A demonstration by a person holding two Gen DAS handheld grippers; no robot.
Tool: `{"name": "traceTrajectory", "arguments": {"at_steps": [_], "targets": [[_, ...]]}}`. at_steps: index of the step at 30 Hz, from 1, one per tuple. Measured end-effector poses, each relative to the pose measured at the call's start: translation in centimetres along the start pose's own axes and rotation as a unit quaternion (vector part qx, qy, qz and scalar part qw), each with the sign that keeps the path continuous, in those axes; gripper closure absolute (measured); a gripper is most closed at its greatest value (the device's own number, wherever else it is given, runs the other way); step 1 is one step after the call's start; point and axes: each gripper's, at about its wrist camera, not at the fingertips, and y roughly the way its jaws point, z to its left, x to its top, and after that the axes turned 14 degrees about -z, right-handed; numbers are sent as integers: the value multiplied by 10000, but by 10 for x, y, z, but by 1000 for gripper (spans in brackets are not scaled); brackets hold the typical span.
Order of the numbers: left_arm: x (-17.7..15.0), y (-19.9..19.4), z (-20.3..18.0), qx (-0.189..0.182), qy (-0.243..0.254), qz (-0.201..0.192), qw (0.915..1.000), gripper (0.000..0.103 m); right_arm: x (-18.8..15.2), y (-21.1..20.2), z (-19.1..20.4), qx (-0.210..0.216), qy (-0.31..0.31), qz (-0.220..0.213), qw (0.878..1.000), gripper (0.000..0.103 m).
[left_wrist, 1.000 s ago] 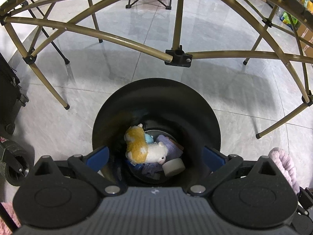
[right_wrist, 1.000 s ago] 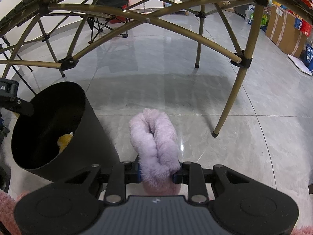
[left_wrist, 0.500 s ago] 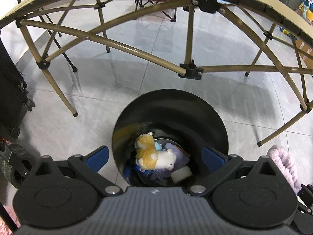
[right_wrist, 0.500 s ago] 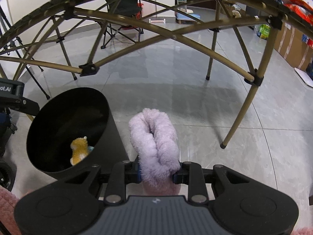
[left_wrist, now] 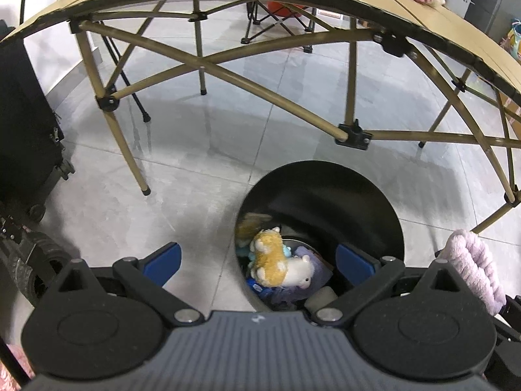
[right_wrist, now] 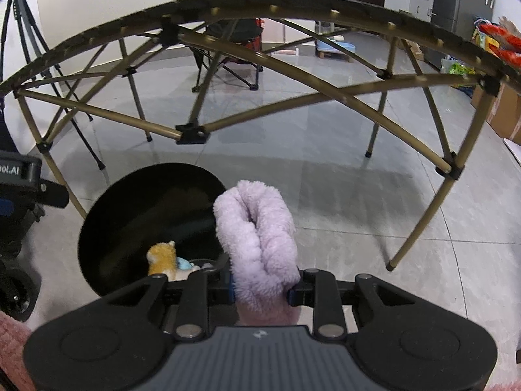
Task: Collect trash
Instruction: 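Move the right tool over the bin and open it to drop the slipper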
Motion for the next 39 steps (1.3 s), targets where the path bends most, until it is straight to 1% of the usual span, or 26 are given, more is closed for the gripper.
{"name": "traceTrajectory", "arguments": {"at_steps": [11,19,27,39], "targets": [[0,-7,32,85,-184,-69,9998,0,10,6,36,250,-129,30,9996,77],[-3,-9,50,201,-245,-101,9994,0,13,17,59,422,-138,200,9988,77],[-5,-10,64,332,-290,-136,9989,0,16,30,74,498,-87,388,9980,77],[-8,-11,85,444,-420,-143,9980,0,15,50,88,497,-10,627,9968,77]]}}
